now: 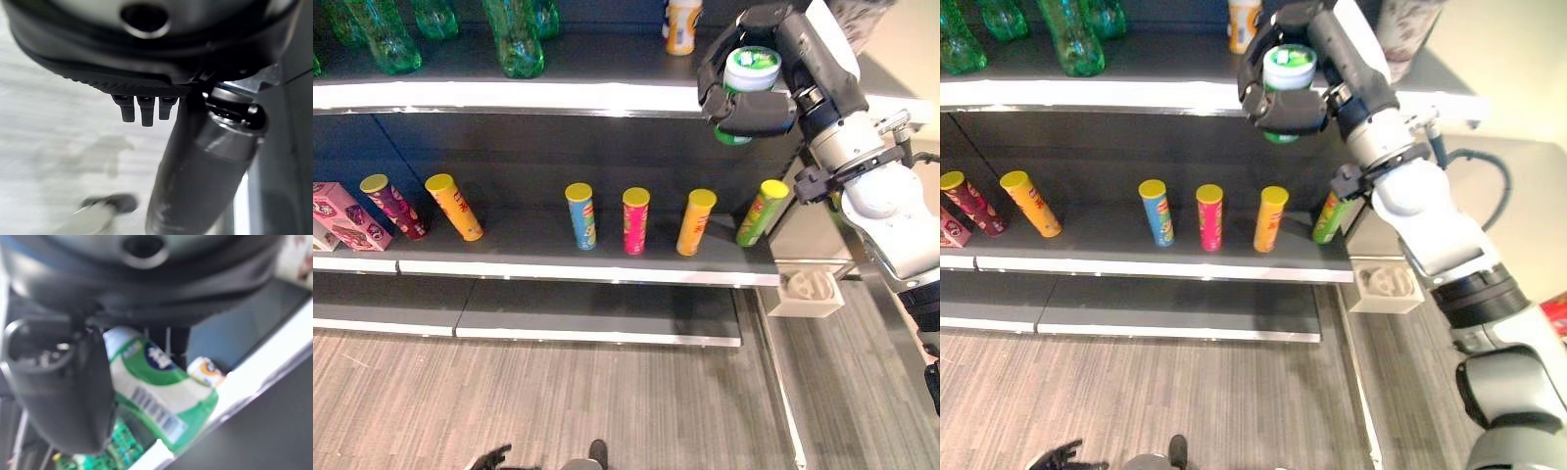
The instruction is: Put the goods on the table back onto the shelves and tidy them up.
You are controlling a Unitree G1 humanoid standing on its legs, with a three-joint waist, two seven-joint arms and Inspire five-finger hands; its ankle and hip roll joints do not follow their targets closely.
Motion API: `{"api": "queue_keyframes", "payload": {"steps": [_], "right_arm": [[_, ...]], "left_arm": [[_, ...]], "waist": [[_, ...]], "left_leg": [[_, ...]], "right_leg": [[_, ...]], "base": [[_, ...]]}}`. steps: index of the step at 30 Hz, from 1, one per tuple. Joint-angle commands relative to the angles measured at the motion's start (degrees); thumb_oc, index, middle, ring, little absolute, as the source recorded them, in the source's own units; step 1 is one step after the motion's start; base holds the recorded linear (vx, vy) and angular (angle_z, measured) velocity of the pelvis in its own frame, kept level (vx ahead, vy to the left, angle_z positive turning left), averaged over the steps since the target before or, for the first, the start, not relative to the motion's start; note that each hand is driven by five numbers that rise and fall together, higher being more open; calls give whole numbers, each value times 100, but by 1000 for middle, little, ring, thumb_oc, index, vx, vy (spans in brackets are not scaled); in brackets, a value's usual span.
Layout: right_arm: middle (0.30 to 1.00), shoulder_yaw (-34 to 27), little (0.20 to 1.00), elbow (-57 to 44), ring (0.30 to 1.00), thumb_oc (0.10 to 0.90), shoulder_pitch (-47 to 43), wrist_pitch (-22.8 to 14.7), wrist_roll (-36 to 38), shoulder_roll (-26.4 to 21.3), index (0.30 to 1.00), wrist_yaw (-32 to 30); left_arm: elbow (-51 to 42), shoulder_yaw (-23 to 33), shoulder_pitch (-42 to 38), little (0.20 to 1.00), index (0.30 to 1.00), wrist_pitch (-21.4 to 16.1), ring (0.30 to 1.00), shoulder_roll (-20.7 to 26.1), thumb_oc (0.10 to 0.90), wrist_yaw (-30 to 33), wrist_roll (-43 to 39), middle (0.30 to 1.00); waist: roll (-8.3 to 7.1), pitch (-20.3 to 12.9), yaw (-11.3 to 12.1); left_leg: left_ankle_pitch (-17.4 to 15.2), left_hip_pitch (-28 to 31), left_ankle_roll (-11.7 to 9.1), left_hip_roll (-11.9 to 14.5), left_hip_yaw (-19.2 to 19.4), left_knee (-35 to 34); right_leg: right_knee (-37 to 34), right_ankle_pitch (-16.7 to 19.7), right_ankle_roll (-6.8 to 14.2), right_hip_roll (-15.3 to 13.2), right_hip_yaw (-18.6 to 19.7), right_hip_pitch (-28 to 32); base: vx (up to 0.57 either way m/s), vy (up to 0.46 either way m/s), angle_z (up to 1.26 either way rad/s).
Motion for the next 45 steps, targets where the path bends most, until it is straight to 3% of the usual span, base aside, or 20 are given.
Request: {"api": "queue_keyframes", "payload": {"steps": [1, 12, 13, 14, 19, 23, 33, 41, 45], "right_arm": [[300, -555, 300, 151, 300, 400, -1520, -418, 221, -307, 300, -361], [300, -554, 300, 151, 300, 400, -1521, -418, 221, -307, 300, -361], [300, -575, 300, 99, 300, 400, -1529, -422, 194, -222, 300, -422], [300, -576, 300, 104, 300, 400, -1463, -425, 241, -192, 300, -413], [300, -579, 300, 103, 300, 400, -1456, -426, 242, -192, 300, -412], [300, -519, 300, 119, 300, 400, -1572, -436, 320, -217, 300, -429], [300, 67, 300, 1840, 300, 400, -2312, -236, 543, -64, 300, -481], [300, 80, 300, 2356, 300, 400, -2439, -193, 576, -69, 300, -595], [300, -221, 300, 2235, 300, 400, -2230, -248, 597, -15, 300, -741]], "left_arm": [[-48, -168, -173, 900, 900, -218, 900, 124, 800, 4, 4, 900], [-48, -168, -173, 900, 900, -218, 900, 123, 800, 4, 4, 900], [-44, -162, -171, 900, 900, -202, 900, 58, 800, 49, -32, 900], [-40, -206, -157, 900, 900, -208, 900, -37, 800, 30, -2, 900], [-40, -208, -153, 900, 900, -209, 900, -37, 800, 30, -1, 900], [58, -309, -125, 900, 900, -166, 900, -188, 800, 1, 34, 900], [173, -235, -9, 900, 900, -187, 900, -157, 800, 70, -247, 900], [216, -156, -9, 900, 900, -206, 900, -110, 800, 105, -348, 900], [303, -115, -22, 900, 900, -191, 900, -123, 800, 133, -331, 900]], "waist": [[-174, -199, 235], [-173, -197, 234], [-301, -194, 244], [-394, -281, 285], [-390, -266, 267], [-432, -401, 289], [-685, -438, 713], [-816, -393, 865], [-845, -341, 957]], "left_leg": [[-92, 77, -337, 296, -168, -294], [-92, 79, -337, 296, -168, -294], [-103, 94, -362, 294, -215, -223], [-92, 207, -418, 341, -228, -335], [-82, 236, -421, 341, -248, -356], [-104, 298, -478, 408, -393, -403], [-140, 131, -457, 240, -624, -433], [-139, 19, -437, 162, -736, -420], [-116, -113, -436, 104, -856, -429]], "right_leg": [[-772, 262, 206, 162, 57, 227], [-774, 263, 206, 163, 56, 230], [-1146, 305, 312, 181, 254, 315], [-1407, 349, 327, 233, 166, 543], [-1446, 363, 327, 239, 136, 595], [-1513, 211, 314, 297, -107, 837], [-1513, 288, 465, 131, -523, 1026], [-1513, 333, 501, 76, -653, 1050], [-1513, 370, 514, 24, -799, 1025]], "base": [[57, 11, -8], [8, -3, 4], [206, -107, 0], [209, -110, 0], [44, -30, 5], [92, -67, 17], [41, 20, 21], [16, 23, 11], [13, 21, 20]]}}
